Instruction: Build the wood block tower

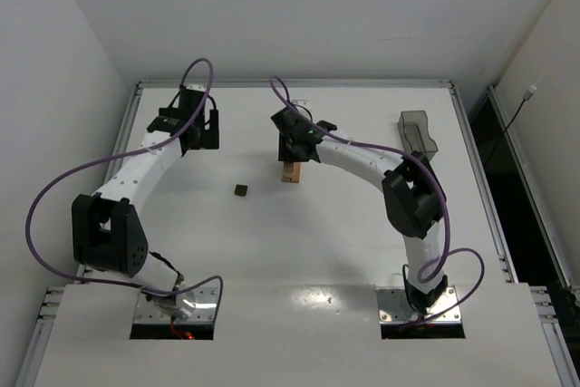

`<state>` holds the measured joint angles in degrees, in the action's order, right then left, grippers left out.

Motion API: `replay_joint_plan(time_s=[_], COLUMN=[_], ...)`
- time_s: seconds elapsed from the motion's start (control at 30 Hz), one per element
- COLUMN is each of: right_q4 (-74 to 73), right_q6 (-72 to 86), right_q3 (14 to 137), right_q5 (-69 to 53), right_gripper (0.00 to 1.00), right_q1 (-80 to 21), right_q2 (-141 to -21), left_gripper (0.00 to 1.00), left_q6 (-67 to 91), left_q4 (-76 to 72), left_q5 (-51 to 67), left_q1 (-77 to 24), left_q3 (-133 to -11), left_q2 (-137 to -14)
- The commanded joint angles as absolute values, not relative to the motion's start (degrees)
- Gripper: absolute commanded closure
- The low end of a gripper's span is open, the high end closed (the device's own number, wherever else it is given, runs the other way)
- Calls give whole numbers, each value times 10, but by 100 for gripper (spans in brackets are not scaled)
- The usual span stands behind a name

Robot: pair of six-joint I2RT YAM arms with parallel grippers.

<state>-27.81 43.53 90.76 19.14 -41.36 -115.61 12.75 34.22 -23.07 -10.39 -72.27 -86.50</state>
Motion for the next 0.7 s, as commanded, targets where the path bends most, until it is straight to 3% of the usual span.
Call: replay_joint_plan(time_s=[0.0, 0.13, 0.23, 0.3, 0.5, 0.67], right_q4=[-272, -267, -267, -267, -254, -219], right_q6=[432, 432, 432, 432, 416, 372], right_q3=[937, 937, 932, 932, 932, 911], right_q5=[178, 171, 171, 171, 165, 171], right_gripper=[84, 62, 51, 51, 32, 25], right_q1=[-411, -411, -411, -411, -411, -411], right_q2=[-1165, -1165, -1165, -1165, -1165, -1117], left_gripper=[4, 4, 4, 4, 4, 4], left_q6=[138, 138, 138, 138, 138, 138], left_q4=[332, 332, 332, 332, 332, 337], left_q5=[-224, -224, -224, -224, -224, -219], left_q1=[-98, -98, -98, -98, -98, -98], left_q3=[-750, -755, -755, -755, -750, -742], left_q2=[-870, -875, -875, -875, -870, -858])
